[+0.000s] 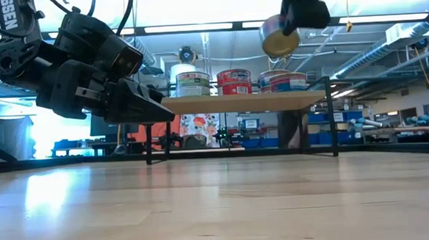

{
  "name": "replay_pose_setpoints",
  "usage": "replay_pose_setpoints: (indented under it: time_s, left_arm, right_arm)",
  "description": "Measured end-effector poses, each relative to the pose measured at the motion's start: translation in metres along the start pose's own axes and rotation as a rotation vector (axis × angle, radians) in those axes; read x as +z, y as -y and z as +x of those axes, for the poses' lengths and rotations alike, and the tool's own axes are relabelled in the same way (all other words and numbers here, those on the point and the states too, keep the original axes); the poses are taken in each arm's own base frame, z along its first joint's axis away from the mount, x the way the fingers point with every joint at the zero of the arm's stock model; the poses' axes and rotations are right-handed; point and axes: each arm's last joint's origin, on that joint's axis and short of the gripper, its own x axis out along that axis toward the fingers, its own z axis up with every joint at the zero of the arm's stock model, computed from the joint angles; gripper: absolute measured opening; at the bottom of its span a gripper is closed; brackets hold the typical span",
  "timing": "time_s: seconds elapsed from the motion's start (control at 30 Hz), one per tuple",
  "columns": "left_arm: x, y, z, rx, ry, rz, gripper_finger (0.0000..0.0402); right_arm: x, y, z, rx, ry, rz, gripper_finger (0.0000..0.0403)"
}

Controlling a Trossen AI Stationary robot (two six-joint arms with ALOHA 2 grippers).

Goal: Stack canned seafood by type on shelf
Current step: Return to Home Position

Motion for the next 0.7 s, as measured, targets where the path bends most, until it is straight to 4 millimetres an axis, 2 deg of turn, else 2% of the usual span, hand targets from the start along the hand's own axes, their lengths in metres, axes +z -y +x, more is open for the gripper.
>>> replay_pose_setpoints:
  time_s: [0.33,0.7]
  left_arm:
    - [0.0,0.0,0.0,0.0,0.0,0.0,0.0003]
    - [0.0,0.0,0.0,0.0,0.0,-0.001,0.0003]
  right_arm:
    - [-0.01,-0.009,0.039,-0.045,-0.129,-0.031,0.0199]
    - [-0.011,-0.005,0.061,-0.027,-0.186,-0.016,0.0205]
